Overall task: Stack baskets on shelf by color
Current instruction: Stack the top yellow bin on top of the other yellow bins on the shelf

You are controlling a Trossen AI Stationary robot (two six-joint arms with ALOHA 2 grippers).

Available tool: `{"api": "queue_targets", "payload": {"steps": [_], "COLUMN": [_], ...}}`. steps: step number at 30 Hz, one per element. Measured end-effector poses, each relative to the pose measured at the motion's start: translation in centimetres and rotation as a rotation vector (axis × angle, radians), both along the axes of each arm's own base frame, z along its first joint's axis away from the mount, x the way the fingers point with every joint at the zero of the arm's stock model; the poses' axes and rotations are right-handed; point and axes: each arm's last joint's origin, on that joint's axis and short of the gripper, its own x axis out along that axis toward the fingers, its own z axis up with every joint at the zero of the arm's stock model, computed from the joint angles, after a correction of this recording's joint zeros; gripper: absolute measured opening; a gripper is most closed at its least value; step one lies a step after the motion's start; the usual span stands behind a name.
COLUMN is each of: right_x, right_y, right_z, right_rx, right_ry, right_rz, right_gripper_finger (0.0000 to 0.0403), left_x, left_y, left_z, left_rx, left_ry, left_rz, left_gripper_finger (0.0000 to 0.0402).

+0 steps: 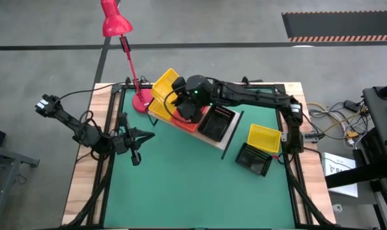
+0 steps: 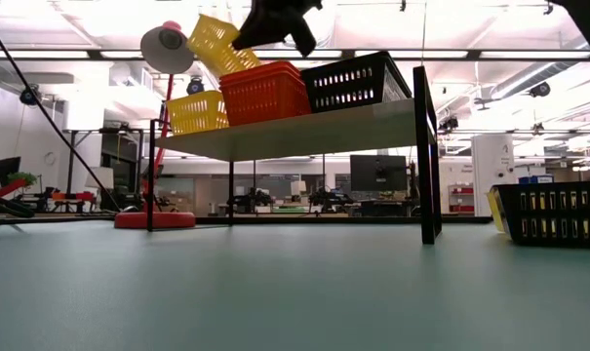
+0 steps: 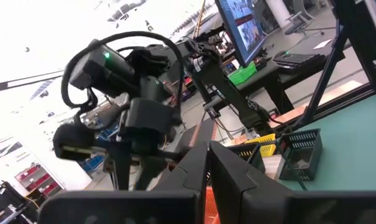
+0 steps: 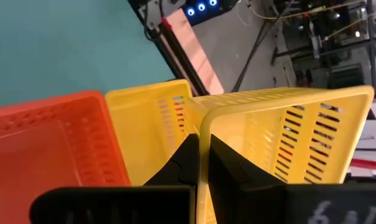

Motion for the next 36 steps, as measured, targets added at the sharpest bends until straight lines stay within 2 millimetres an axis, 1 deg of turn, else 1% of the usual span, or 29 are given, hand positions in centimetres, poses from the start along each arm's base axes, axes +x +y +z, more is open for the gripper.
{"api": "queue_targets", "payload": {"steps": [4,21,36], "right_x": [0.5,0.5,0.5], "right_y": [-0.1,-0.1,-0.2], "right_z": [-0.8,-1.3,-1.8], "right_rx": [-0.002,0.004,0.001], "right_ry": [0.014,0.048,0.063], "right_rz": [0.0,-0.002,-0.017], "right_gripper_finger": [0.0009,0.0009,0.0063], "left_x": [0.0,-0.1,-0.1], "left_y": [0.0,0.1,0.0], "left_z": [0.0,0.1,0.1], "left_rx": [-0.001,-0.002,-0.001], "left_ry": [-0.001,-0.005,-0.004], "left_rz": [0.0,-0.001,-0.002], "left_gripper_finger": [0.0002,0.0002,0.0002]}}
